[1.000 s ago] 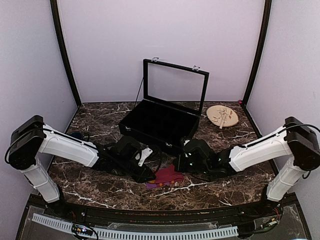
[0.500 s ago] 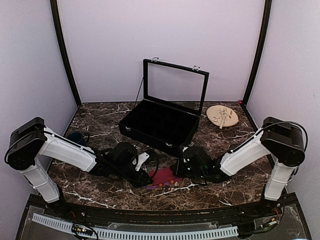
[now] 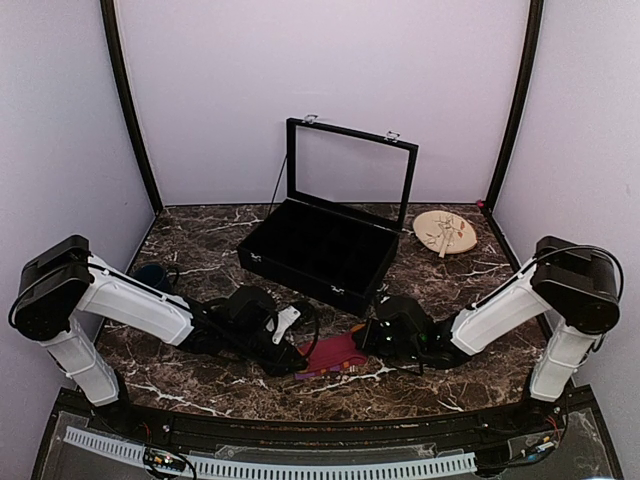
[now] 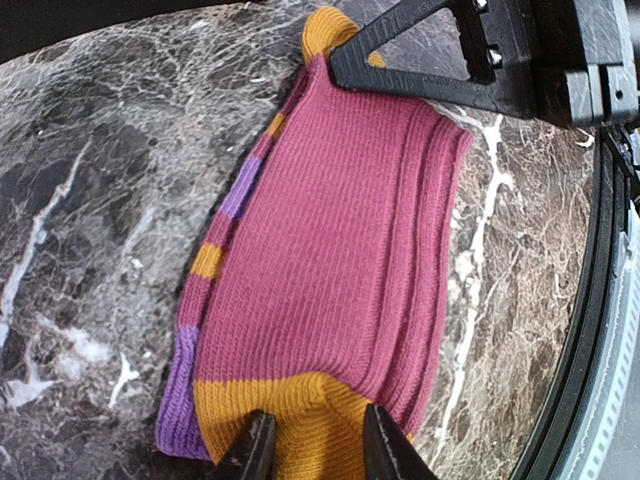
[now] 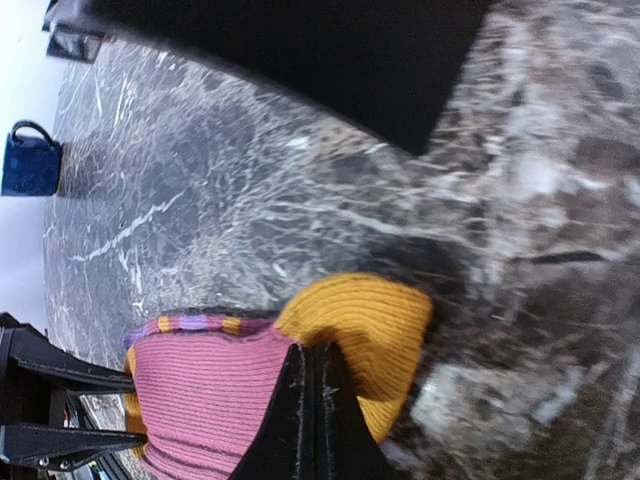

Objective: Roll the socks
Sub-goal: Smooth out the sock at the center of the board.

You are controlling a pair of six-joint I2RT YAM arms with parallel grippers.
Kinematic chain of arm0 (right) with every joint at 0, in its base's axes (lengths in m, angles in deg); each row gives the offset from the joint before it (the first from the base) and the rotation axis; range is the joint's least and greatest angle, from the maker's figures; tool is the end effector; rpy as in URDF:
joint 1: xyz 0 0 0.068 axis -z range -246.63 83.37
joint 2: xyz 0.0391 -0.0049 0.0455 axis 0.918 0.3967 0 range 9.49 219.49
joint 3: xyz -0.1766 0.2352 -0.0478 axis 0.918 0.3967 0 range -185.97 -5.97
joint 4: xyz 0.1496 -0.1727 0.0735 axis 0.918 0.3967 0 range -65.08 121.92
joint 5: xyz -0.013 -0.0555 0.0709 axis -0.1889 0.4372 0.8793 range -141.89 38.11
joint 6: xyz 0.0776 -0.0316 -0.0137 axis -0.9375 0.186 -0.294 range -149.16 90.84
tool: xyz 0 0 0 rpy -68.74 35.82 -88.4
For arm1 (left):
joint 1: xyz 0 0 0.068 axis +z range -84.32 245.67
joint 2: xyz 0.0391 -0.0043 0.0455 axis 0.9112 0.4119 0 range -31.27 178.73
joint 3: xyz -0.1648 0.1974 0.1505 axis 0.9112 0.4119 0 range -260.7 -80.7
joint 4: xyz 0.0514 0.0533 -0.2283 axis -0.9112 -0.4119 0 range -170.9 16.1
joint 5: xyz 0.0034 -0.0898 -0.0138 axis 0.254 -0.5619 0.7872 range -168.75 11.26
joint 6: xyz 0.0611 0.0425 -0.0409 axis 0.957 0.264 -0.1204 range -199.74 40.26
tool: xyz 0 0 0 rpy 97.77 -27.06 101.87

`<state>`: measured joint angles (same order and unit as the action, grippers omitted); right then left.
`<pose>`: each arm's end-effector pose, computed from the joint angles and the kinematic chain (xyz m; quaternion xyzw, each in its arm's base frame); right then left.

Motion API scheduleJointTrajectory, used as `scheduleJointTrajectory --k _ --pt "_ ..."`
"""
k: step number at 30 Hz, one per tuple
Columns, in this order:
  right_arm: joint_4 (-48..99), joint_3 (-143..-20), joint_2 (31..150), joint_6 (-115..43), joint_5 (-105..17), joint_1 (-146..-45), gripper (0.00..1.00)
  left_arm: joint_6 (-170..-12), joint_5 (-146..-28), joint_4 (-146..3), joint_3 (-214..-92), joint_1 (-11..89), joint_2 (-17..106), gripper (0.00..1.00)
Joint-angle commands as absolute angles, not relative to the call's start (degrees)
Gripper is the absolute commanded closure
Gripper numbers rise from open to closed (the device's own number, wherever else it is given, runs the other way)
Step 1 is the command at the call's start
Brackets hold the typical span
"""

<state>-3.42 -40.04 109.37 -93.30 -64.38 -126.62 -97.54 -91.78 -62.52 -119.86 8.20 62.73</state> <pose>0.1800 0.2794 0.1319 0.0803 0.8891 0.3430 0.2923 0.1597 -0.2819 0.1548 0.3519 0.8434 -0.3222 0.2471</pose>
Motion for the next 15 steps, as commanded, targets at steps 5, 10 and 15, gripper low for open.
scheduleJointTrajectory --k 5,10,15 --pt "5.0 -39.5 106.5 -93.1 -67.0 -126.0 1.0 -98.4 -91.9 -64.0 -121.0 6.7 63.7 0.66" --pt "10.6 -41.4 101.5 -88.7 -70.8 -127.2 1.0 -98.3 -90.1 -64.4 -121.3 6.4 62.5 0.64" --pt "19.1 -44.9 98.1 -84.5 -73.6 -127.8 0.96 -98.1 -88.0 -64.7 -122.2 6.3 60.7 0.59"
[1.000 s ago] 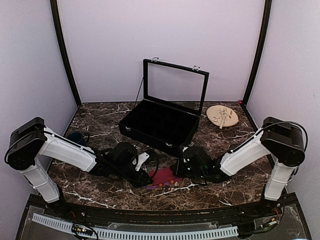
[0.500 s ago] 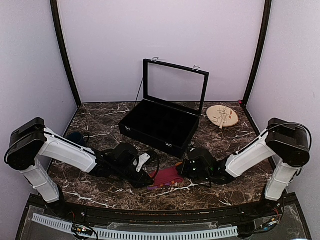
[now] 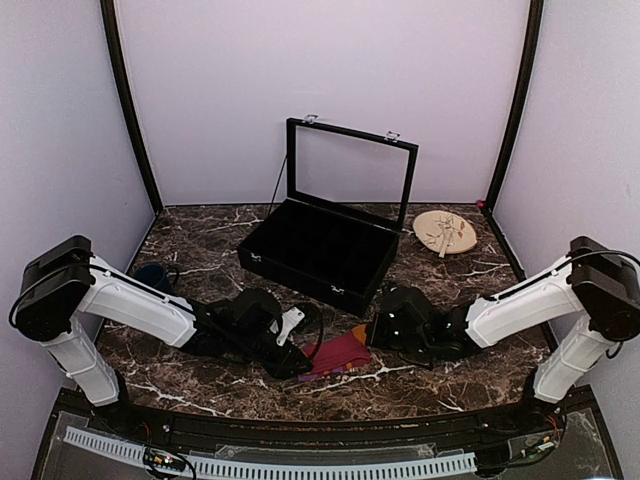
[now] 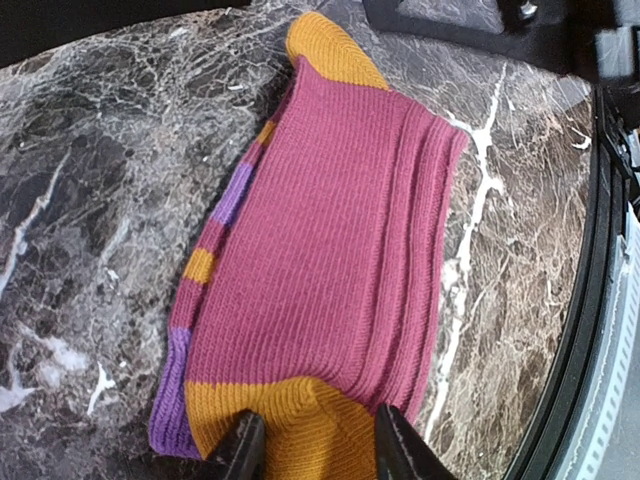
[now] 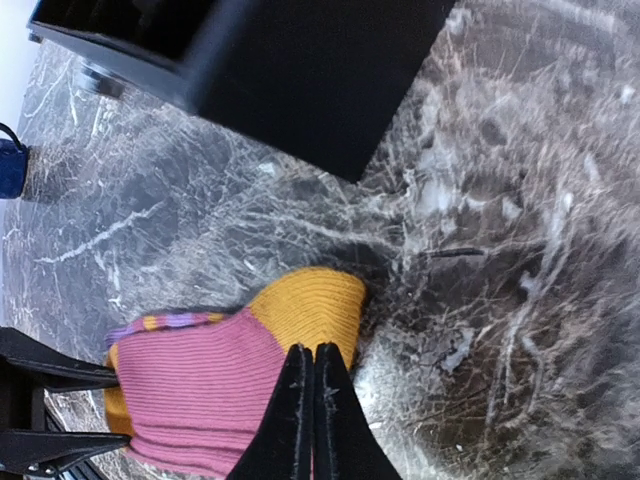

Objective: Roll the socks
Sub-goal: Smooth out the sock at the center of the board.

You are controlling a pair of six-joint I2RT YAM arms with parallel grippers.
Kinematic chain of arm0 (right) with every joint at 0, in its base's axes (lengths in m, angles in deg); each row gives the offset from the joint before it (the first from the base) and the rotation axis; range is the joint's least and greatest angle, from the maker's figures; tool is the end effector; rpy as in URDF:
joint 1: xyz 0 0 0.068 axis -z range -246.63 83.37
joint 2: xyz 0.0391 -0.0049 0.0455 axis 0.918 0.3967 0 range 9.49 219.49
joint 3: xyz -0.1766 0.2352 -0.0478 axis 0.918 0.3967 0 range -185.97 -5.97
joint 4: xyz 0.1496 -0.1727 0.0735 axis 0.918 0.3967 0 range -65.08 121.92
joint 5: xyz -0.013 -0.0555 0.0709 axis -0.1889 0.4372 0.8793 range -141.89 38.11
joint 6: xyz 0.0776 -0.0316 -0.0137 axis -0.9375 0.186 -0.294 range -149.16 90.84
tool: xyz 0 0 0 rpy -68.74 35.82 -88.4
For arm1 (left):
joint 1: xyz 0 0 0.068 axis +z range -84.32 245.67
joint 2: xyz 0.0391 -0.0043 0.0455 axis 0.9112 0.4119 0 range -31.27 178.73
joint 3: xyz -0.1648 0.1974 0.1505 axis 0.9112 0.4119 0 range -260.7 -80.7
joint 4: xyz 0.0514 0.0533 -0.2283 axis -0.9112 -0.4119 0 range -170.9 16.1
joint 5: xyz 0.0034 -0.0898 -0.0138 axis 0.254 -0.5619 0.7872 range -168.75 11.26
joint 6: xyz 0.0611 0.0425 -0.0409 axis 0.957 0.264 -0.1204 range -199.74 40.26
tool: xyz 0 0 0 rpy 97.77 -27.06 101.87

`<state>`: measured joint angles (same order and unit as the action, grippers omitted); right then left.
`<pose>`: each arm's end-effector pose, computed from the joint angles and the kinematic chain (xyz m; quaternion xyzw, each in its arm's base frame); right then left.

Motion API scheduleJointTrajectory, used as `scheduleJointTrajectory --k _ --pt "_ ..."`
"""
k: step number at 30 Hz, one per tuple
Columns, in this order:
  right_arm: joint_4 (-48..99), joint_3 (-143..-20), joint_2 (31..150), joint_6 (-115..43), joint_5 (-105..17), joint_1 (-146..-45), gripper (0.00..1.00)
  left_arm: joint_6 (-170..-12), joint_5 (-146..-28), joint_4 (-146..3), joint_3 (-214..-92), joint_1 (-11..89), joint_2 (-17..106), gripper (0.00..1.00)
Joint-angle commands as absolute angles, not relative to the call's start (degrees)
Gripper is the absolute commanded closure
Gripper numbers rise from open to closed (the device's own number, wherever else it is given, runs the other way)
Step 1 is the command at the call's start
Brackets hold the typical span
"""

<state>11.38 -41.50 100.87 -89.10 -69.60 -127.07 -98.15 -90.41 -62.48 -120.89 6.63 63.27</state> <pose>0.1720 0.2572 0.1557 0.0583 0.9040 0.2766 0.3207 0.1561 -0.2897 0.1568 0.3548 0.8412 -0.3212 0.2516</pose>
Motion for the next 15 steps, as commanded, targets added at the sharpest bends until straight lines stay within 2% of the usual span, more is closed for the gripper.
scheduleJointTrajectory --k 1,5,12,13,15 --pt "20.7 -45.4 97.7 -84.0 -73.9 -128.0 0.95 -98.1 -87.7 -64.7 -122.5 6.3 60.2 0.57" --pt "24.4 -47.2 98.1 -83.7 -74.3 -129.0 0.94 -97.8 -86.4 -64.6 -123.4 6.3 58.0 0.53" --pt "28.2 -48.1 99.0 -85.6 -75.5 -131.4 0.94 -98.6 -85.0 -65.2 -121.6 5.8 50.5 0.51" --pt "28.6 -48.1 99.1 -85.7 -75.6 -131.6 0.94 -98.4 -84.6 -65.3 -121.1 5.3 49.6 0.51" --pt "30.1 -49.1 100.3 -85.6 -75.1 -131.8 0.94 -96.5 -81.1 -66.5 -119.4 1.4 49.0 0.58"
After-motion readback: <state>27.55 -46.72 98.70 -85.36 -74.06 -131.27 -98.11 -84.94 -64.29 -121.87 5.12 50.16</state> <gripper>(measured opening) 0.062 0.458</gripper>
